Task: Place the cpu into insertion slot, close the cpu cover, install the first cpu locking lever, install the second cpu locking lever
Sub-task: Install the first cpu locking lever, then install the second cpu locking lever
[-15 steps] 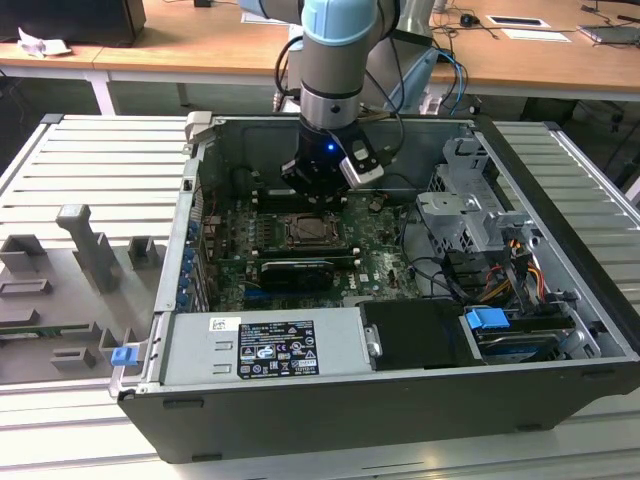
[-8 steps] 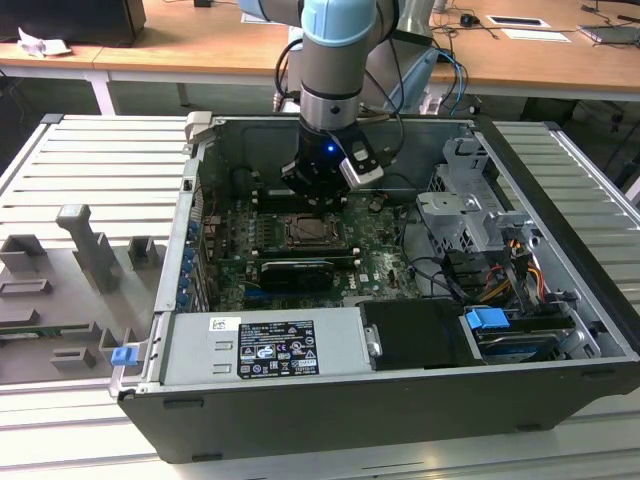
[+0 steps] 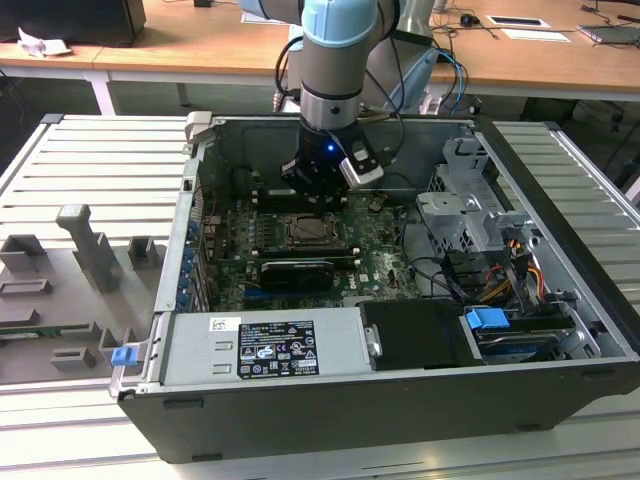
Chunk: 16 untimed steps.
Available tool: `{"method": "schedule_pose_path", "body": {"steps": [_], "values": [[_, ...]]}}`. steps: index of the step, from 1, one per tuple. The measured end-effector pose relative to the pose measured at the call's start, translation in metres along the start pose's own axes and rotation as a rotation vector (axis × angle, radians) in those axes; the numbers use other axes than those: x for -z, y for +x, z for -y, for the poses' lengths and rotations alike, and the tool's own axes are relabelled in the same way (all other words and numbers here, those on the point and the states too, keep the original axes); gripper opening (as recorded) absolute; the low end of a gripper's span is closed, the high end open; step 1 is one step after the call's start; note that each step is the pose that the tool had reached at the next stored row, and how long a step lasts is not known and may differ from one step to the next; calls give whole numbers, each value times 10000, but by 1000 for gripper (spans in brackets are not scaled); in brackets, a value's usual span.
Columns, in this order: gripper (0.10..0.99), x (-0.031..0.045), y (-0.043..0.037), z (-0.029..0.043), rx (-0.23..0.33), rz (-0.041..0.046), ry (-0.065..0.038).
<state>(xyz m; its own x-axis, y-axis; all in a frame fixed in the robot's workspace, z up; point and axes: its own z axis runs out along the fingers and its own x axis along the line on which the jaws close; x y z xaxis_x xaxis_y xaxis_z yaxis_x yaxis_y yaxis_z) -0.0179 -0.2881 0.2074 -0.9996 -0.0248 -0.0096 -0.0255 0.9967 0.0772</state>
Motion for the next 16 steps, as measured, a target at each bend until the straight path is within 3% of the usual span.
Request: {"method": "schedule_pose_path", "body": {"steps": [3,16], "values": [[106,69,0,-5,0,-1,2],[106,74,1,34,0,-1,1]]}}
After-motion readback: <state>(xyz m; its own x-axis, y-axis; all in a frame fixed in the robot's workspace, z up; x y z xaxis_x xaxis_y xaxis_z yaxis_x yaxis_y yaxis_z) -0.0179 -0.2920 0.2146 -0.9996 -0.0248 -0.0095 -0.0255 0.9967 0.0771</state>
